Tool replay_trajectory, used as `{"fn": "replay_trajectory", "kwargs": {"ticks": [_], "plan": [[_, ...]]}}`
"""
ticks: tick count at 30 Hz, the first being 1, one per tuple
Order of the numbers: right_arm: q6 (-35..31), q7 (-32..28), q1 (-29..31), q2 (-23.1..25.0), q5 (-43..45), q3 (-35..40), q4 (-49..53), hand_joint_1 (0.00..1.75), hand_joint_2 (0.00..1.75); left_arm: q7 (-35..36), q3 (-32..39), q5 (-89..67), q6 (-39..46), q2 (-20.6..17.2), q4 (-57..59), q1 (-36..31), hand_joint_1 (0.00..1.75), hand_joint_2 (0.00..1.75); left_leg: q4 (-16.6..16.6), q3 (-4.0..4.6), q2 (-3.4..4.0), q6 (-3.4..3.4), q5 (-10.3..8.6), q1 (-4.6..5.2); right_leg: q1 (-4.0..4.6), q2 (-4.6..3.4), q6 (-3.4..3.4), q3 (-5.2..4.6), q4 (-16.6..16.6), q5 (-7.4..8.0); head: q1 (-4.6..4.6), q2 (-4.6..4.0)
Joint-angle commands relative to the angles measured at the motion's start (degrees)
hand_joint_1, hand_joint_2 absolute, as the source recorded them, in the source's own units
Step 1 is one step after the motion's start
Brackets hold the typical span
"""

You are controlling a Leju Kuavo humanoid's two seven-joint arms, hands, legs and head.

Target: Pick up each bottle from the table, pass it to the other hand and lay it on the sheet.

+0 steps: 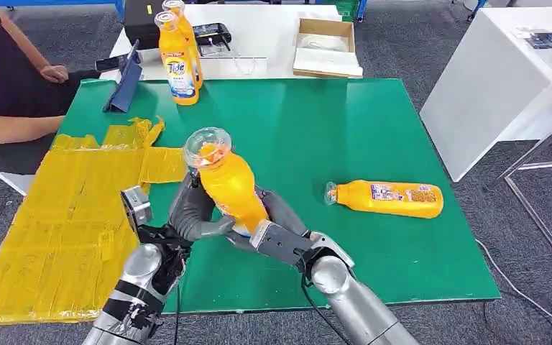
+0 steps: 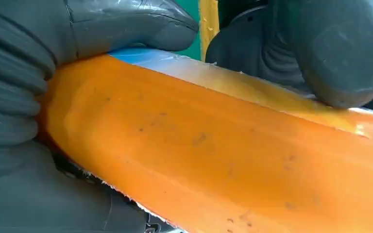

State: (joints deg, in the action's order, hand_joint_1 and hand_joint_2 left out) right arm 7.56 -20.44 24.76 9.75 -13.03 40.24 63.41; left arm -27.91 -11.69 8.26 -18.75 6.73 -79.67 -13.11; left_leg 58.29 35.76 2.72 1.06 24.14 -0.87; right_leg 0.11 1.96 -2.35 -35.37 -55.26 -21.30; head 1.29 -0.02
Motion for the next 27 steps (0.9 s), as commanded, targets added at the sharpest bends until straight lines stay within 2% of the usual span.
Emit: {"fn": "replay_trajectory", "kwargs": {"ticks": [1,5,7,9,13,16,21,27], "plan": [[0.7,0.1,1.9,-0.5,-0.3,5.4,-4.7,1.75,1.75,0.4,-1.7,-0.8,1.0,-1.0,1.6,-2.8,0.0,1.75,-0.1,-0.28,-0.25,-0.02,0.08,0.04,-0.09,-0.09,0.05,0.24,-0.1,-0.14,-0.02,0.0],[0.3,0.1,1.9,-2.1,0.3,4.7,-3.9,1.75,1.75,-0.3,-1.4,-2.4,2.3,-1.4,0.1,-2.5,0.0,1.75,0.0,-0.21,-0.22,-0.02,0.05,0.02,-0.06,-0.07,0.04,0.18,0.0,-0.1,0.0,0.0],[-2.3,-0.3,0.7,-4.6,0.0,2.2,-0.2,1.75,1.75,-0.3,-0.3,-2.3,2.4,-2.1,-1.0,-1.5,0.0,1.75,0.0,-0.12,-0.18,-0.02,0.02,-0.02,-0.01,-0.02,0.03,0.12,0.0,-0.05,0.0,0.0],[-7.0,0.6,-0.9,-7.0,-4.0,-1.1,4.9,1.75,1.75,-0.3,1.3,-2.3,2.6,-2.2,-2.6,0.0,0.0,1.75,-0.1,-0.2,-0.27,-0.01,0.04,0.03,-0.06,0.0,0.03,0.19,0.0,-0.1,-0.02,0.0],[-9.2,2.7,-4.2,-9.3,-11.2,-7.4,11.6,1.75,1.75,-0.5,2.7,-3.3,1.9,-1.9,-5.3,2.7,0.0,1.75,-0.1,-0.2,-0.3,0.0,0.07,0.05,-0.09,0.0,0.01,0.2,0.0,-0.13,-0.02,0.0],[-10.3,2.9,-6.0,-9.3,-14.9,-8.7,13.7,1.75,1.75,-0.6,2.4,-4.1,1.6,-1.4,-6.1,3.5,0.0,1.75,-0.1,-0.24,-0.35,0.0,0.08,0.08,-0.11,0.05,0.02,0.23,0.0,-0.16,0.0,0.0],[-10.7,4.6,-4.0,-7.3,-19.7,-6.3,10.6,1.75,1.75,0.0,2.1,-4.8,1.7,-1.3,-5.7,3.0,0.0,1.75,0.0,-0.03,-0.1,-0.02,0.05,0.04,-0.05,-0.06,0.02,0.02,0.0,-0.04,0.0,0.0],[-10.5,4.9,-2.3,-6.3,-20.3,-5.1,8.3,1.75,1.75,0.3,1.4,-5.0,1.6,-1.2,-5.6,2.7,0.0,1.75,0.0,-0.04,-0.1,-0.01,0.03,0.05,-0.06,-0.08,0.02,-0.01,0.0,-0.04,-0.02,0.0]]}}
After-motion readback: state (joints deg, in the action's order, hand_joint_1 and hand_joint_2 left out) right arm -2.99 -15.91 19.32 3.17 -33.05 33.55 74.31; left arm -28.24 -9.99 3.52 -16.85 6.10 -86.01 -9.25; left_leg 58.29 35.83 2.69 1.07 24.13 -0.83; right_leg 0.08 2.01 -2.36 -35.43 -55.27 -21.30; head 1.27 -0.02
